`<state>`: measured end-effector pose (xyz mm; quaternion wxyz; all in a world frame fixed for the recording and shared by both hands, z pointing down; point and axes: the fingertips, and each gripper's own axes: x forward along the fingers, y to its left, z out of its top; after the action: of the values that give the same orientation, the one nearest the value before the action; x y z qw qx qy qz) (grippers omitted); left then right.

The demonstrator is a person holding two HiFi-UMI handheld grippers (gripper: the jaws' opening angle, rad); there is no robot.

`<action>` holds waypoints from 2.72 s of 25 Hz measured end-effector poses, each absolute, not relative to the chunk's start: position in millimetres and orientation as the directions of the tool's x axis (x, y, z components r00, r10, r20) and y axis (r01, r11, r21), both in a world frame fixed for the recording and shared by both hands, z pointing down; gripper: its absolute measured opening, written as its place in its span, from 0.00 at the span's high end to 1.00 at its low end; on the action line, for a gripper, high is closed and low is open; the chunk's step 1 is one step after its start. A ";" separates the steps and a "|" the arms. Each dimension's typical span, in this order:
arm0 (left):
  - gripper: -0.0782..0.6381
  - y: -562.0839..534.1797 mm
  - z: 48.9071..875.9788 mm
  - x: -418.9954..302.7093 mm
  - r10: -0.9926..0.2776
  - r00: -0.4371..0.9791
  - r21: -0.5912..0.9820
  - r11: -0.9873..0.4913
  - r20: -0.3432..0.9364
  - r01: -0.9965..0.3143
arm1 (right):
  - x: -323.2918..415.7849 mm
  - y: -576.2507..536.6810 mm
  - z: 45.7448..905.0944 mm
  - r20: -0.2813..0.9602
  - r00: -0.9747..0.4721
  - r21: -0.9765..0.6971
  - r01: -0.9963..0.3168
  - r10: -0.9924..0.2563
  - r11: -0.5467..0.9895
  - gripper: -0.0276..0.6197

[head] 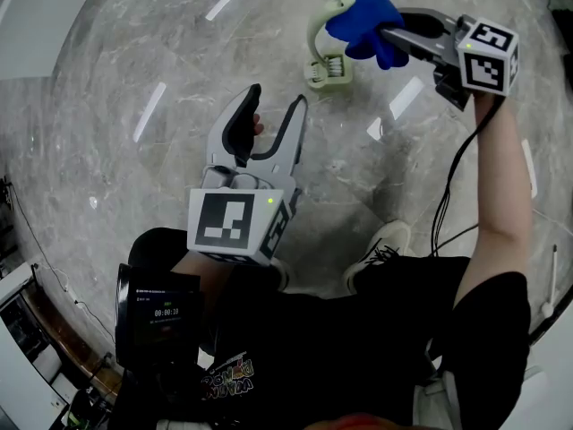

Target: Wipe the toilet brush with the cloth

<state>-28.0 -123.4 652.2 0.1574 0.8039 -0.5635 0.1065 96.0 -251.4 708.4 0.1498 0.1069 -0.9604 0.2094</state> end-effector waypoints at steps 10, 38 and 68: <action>0.57 -123.0 654.4 -28.1 -0.872 0.338 0.135 -0.310 0.355 -0.941 | 148.2 -192.1 930.6 0.754 -0.655 -0.456 -0.472 0.045 0.755 0.80; 0.58 -125.6 647.6 -42.1 -0.898 0.294 0.122 -0.268 0.327 -0.956 | -15.9 -186.3 788.4 0.210 -0.934 -0.733 -0.345 -0.288 0.586 0.80; 0.59 -108.6 626.4 -25.0 -0.913 0.352 -0.011 -0.361 0.207 -0.932 | 25.6 -111.4 963.1 0.605 -0.796 -0.612 -0.478 -0.016 0.630 0.80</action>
<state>-25.0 -108.6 626.4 0.0541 0.8203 -0.5625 0.0888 25.6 -111.4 963.1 0.2851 0.1440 -0.8566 0.4053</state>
